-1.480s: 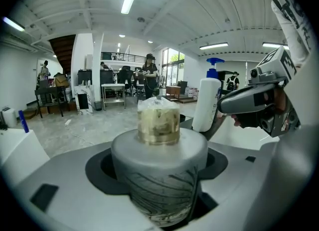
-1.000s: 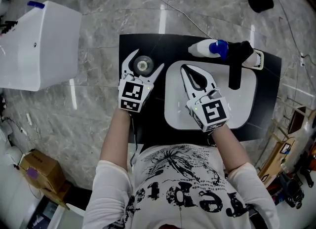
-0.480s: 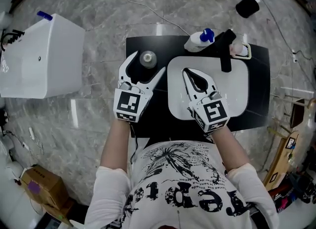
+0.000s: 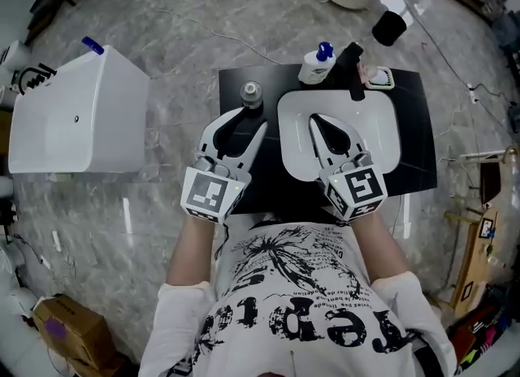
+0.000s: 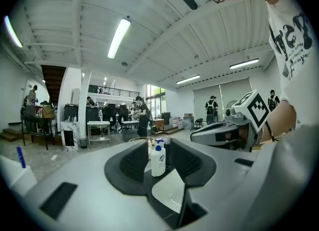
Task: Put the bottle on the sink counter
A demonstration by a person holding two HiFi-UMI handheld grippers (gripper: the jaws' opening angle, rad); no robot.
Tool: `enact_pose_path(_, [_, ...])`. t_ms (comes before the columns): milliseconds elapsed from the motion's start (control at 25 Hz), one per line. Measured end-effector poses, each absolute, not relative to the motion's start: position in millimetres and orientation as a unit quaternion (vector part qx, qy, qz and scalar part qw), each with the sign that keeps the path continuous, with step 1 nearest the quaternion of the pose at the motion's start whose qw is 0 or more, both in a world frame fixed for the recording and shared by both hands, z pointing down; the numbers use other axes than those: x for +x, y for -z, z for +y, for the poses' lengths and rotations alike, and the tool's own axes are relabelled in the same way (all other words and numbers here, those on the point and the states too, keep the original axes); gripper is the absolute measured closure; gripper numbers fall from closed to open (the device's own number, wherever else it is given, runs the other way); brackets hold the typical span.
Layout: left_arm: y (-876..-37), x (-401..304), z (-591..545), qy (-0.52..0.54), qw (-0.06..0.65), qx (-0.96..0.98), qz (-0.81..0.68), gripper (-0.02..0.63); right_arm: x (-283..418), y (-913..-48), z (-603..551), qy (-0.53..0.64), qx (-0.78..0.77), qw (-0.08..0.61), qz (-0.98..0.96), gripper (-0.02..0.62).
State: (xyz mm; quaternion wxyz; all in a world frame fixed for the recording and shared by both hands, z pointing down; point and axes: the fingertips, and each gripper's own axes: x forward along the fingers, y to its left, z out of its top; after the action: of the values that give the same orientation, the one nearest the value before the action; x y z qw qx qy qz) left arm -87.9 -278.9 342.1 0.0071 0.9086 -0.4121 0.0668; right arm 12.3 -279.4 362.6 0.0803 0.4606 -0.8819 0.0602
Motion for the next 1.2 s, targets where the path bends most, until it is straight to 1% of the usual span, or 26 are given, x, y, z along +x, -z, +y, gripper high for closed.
enact_pose_path(280, [-309.2, -108.6, -231.5, -0.05, -0.007, 0.905, -0.423, 0.558, 5.4, -328.3, -241.3, -0.046, 0.469, 0.052, -0.88, 0.58])
enact_pose_path(400, [-304.5, -115.4, -219.8, -0.051, -0.007, 0.903, -0.427, 0.589, 1.2, -320.2, -231.9, -0.041, 0.47, 0.048, -0.881, 0.58])
enact_pose_path(880, [-289.3, -113.2, -214.2, -0.041, -0.026, 0.901, -0.432, 0.592, -5.8, -308.5, -224.8, -0.016, 0.464, 0.051, -0.884, 0.581])
enact_pose_path(1200, [-290.5, -110.1, -224.6, -0.032, -0.02, 0.898, -0.438, 0.592, 1.1, -312.2, -232.9, -0.011, 0.462, 0.061, -0.885, 0.583])
